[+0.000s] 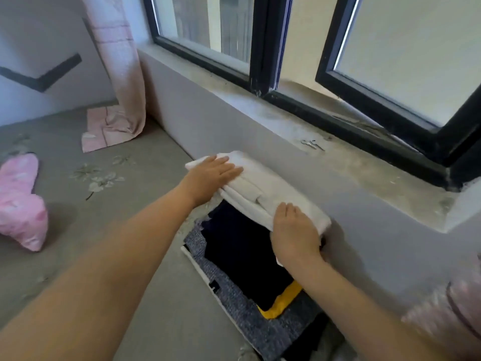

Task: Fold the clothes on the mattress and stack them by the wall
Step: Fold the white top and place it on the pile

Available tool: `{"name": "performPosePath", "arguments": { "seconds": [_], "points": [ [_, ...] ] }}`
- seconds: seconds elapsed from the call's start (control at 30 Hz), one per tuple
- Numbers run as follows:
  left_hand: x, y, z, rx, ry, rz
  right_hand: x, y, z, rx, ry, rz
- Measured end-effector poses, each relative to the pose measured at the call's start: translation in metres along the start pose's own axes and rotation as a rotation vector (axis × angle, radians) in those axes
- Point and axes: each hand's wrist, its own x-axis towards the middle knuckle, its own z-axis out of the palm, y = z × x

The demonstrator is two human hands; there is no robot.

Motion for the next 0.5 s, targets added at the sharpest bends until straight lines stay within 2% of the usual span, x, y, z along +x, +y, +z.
{"name": "performPosePath", "arguments": {
  "seconds": [0.07,0.13,0.17,0.2,0.27,0.37,0.5],
  "points": [
    [-0.023,0.015,0.066,0.042,-0.325,-0.045,-0.009,-0.016,0.061,0.084,-0.266,-0.011],
    [-0.049,0.043,0.126,-0.072,-0.584,-0.099,-0.024,-0.021,0.119,0.146,-0.538,-0.008],
    [-0.059,0.058,0.150,-0.166,-0.667,-0.118,-0.030,-0.021,0.139,0.130,-0.555,-0.035],
    [-0.065,0.070,0.168,-0.265,-0.704,-0.144,-0.037,-0.019,0.154,0.094,-0.487,-0.071],
    [-0.069,0.085,0.191,-0.390,-0.673,-0.199,-0.044,-0.020,0.174,0.070,-0.454,-0.058],
    [-0.067,0.086,0.204,-0.381,-0.610,-0.217,-0.048,-0.016,0.200,0.140,-0.518,-0.092],
    [-0.071,0.084,0.203,-0.326,-0.571,-0.218,-0.050,-0.014,0.203,0.103,-0.487,-0.092]
  ]
}}
